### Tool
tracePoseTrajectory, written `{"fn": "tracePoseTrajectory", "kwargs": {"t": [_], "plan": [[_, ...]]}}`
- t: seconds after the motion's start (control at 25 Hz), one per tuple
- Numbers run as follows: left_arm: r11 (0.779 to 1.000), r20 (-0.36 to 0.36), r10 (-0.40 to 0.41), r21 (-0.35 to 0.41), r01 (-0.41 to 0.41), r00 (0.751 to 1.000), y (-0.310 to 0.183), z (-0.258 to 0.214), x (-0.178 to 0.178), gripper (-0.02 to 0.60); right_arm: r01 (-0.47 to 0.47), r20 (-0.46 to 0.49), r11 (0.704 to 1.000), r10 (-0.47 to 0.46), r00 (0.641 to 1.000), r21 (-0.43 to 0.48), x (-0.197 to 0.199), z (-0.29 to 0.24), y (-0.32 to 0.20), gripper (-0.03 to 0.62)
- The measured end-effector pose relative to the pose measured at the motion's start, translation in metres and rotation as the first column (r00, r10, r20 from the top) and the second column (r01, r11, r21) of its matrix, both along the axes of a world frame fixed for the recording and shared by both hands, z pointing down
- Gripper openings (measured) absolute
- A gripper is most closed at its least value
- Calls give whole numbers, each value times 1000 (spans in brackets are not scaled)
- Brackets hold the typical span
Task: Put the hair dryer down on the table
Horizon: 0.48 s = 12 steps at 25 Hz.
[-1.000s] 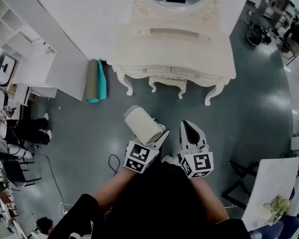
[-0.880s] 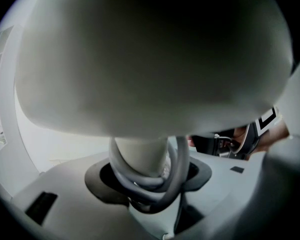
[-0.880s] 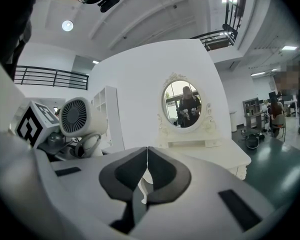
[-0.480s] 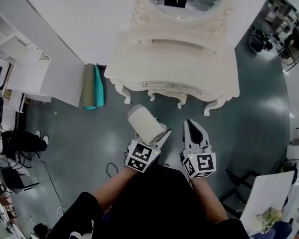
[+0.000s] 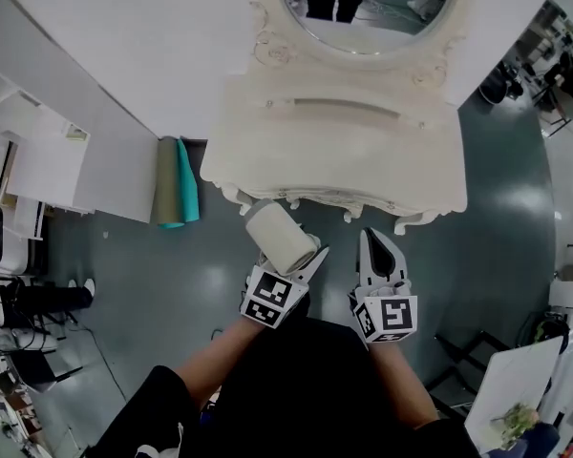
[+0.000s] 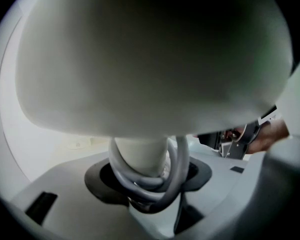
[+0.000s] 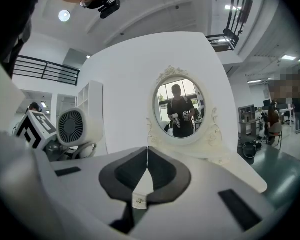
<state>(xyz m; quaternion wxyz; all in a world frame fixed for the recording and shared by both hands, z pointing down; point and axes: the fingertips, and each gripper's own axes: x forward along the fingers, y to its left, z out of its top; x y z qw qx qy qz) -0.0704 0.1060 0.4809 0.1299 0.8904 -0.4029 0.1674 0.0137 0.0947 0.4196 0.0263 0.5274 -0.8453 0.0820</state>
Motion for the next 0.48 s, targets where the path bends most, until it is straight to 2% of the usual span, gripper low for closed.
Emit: {"fn": "tracePoseTrajectory", "kwargs": {"t": [0.48], "plan": [[999,-19,35,5,-35,999,-81,1,-19,261,-33,-42,999,31,999,-38,-24,15,-75,18]]}}
